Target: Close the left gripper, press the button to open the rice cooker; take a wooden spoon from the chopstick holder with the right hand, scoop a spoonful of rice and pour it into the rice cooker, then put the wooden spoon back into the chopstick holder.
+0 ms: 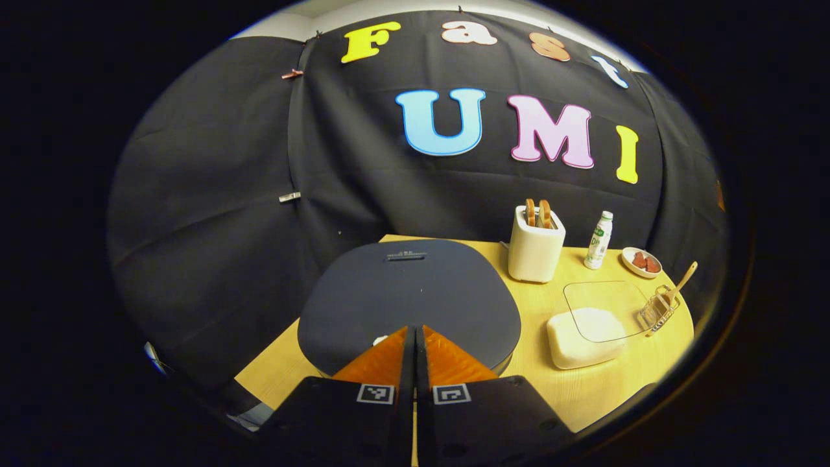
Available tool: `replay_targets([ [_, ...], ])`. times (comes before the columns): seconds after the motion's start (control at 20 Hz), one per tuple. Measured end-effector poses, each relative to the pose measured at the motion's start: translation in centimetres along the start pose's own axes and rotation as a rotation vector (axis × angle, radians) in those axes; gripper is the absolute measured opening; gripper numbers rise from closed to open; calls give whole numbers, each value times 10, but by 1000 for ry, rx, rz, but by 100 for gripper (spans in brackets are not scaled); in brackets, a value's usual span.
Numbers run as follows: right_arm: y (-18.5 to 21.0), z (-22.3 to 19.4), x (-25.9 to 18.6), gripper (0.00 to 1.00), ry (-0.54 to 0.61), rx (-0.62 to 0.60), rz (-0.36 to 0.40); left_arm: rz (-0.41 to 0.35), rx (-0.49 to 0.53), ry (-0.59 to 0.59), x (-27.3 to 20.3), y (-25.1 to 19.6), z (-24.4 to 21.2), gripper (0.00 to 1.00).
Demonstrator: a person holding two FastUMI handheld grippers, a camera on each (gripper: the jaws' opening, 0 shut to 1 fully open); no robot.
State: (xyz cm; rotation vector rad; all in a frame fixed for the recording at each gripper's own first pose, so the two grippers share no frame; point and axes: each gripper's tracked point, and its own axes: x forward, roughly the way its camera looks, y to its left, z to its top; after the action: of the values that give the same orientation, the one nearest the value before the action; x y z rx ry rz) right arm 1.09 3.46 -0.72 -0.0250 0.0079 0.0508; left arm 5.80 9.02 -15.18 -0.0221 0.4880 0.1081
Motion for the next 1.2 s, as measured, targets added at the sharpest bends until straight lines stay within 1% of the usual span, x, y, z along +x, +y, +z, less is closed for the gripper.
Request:
replay_targets([
  [0.15,0,0,2,96,-3,9,1,16,39,14,3,2,-4,8],
  [0.35,0,3,3,96,-7,10,2,22,-42,17,1,2,-5,8],
  [0.5,1,2,3,96,-6,10,8,33,-8,22,4,1,-10,7],
  [0.65,2,2,1,96,-4,14,12,42,-44,35,2,2,-9,7],
  [0.85,2,3,0,96,-5,10,14,55,10,-4,5,1,-1,7],
  [0.9,1,1,0,96,-3,9,11,60,12,-15,-2,2,1,7],
  [0.95,0,1,-1,96,-1,9,9,67,17,-38,-5,4,7,6],
  [1.0,0,1,-1,96,-3,10,7,75,29,-66,-8,4,15,8],
  [1.2,-2,1,-1,96,-2,13,3,97,85,-185,-21,6,47,10],
])
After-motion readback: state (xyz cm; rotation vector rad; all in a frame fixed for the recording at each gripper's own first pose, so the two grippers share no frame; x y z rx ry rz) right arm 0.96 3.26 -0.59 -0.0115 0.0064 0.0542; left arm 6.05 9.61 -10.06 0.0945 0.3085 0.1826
